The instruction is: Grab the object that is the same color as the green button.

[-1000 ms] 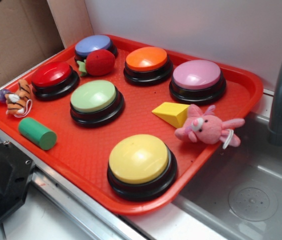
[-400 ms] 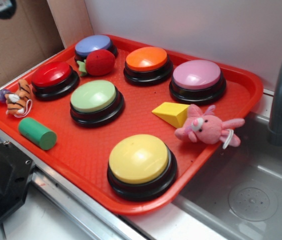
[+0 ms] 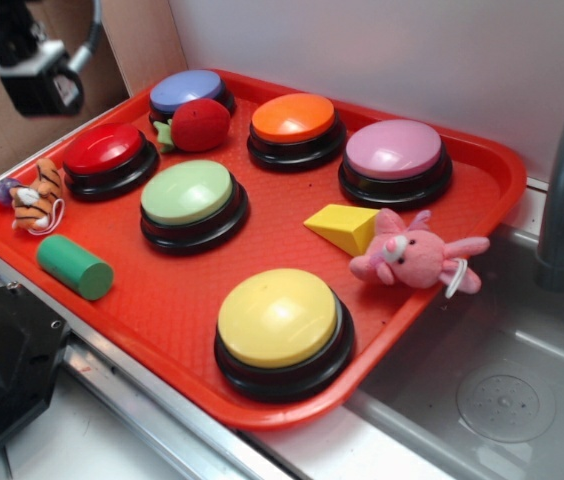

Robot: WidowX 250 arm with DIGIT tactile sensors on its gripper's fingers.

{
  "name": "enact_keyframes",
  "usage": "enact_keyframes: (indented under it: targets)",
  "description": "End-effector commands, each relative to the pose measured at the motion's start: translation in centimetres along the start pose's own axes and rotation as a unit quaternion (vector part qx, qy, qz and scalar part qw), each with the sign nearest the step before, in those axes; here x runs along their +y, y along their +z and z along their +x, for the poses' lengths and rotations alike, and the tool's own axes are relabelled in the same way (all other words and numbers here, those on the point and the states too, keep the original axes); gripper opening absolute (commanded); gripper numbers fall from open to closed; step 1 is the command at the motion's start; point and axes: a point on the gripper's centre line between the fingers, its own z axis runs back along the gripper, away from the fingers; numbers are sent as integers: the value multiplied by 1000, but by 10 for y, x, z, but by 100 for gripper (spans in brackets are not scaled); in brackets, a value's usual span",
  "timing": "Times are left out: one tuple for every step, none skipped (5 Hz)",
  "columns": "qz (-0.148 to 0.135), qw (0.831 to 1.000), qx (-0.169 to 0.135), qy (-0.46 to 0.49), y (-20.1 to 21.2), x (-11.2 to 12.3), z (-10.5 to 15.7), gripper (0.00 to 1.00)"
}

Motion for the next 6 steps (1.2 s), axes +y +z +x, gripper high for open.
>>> enact_keyframes:
  targets:
    - [-1, 999, -23, 44, -46, 2, 14, 100]
    - [-2, 998, -17, 55, -65, 3, 14, 100]
    - [14, 998, -4, 59, -81, 1, 9, 100]
    - [23, 997, -6, 75, -94, 1, 5, 100]
    - [37, 994, -8, 101, -108, 2, 1, 100]
    - [54, 992, -9, 115, -119, 5, 2, 100]
